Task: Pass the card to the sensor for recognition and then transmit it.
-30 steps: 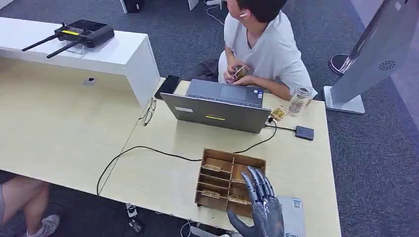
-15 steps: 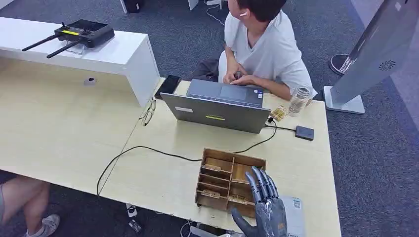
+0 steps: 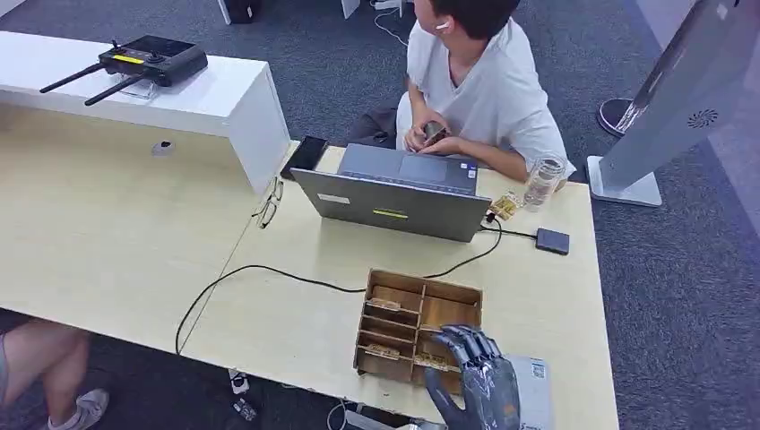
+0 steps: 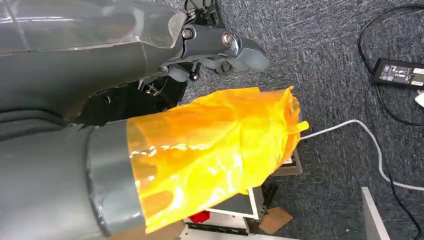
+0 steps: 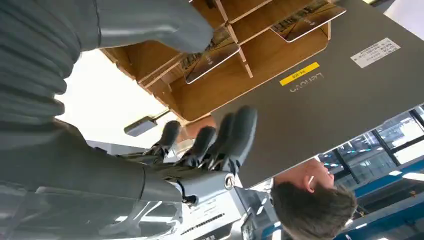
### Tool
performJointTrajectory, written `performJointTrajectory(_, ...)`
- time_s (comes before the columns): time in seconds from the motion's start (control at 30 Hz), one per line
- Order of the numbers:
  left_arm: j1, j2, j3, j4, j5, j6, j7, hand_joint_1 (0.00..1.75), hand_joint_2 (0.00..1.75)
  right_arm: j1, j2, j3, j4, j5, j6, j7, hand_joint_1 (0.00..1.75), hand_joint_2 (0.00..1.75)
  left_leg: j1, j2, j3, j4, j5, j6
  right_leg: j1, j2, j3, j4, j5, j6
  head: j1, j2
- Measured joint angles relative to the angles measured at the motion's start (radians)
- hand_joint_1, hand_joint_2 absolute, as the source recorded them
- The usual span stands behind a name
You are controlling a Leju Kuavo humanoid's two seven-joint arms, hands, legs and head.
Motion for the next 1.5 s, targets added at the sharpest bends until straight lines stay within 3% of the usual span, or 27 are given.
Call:
performJointTrajectory(0.27,0.0,0.0,0.0,0.0,0.0,0.0,0.0,0.0,0.0,0.004,-0.002,0.0,0.0,0.001,0.002,0.0,0.59,1.75,0.0,0.0,0.0,0.0,0.0,0.0,0.0,0.0,0.0,0.0,0.0,0.0,0.0,0.0)
performJointTrajectory(0.83,0.002,-0.001,0.0,0.0,0.0,0.003,-0.002,0.0,0.0,0.007,-0.043,0.051,0.023,-0.024,0.0,0.033,0.66,1.75,0.0,0.0,0.0,0.0,0.0,0.0,0.0,0.0,0.0,0.0,0.0,0.0,0.0,0.0)
performJointTrajectory(1.0,0.002,-0.001,0.0,0.0,-0.003,0.006,-0.002,0.0,0.0,0.007,-0.05,0.061,0.03,-0.029,0.001,0.043,0.59,1.75,0.0,0.0,0.0,0.0,0.0,0.0,0.0,0.0,0.0,0.0,0.0,0.0,0.0,0.0)
performJointTrajectory(1.03,0.002,-0.001,0.0,0.0,-0.003,0.006,-0.002,0.0,0.0,0.006,-0.05,0.063,0.032,-0.031,0.001,0.043,0.51,1.75,0.0,0.0,0.0,0.0,0.0,0.0,0.0,0.0,0.0,0.0,0.0,0.0,0.0,0.0)
performJointTrajectory(1.17,0.002,-0.002,0.0,0.0,-0.004,0.006,-0.002,0.0,0.0,0.006,-0.053,0.066,0.043,-0.035,0.001,0.051,0.49,1.75,0.0,0.0,0.0,0.0,0.0,0.0,0.0,0.0,0.0,0.0,0.0,0.0,0.0,0.0)
performJointTrajectory(1.5,0.002,-0.005,0.0,0.0,-0.006,0.007,-0.002,0.0,0.0,0.004,-0.054,0.072,0.069,-0.04,0.001,0.061,0.59,1.75,0.0,0.0,0.0,0.0,0.0,0.0,0.0,0.0,0.0,0.0,0.0,0.0,0.0,0.0)
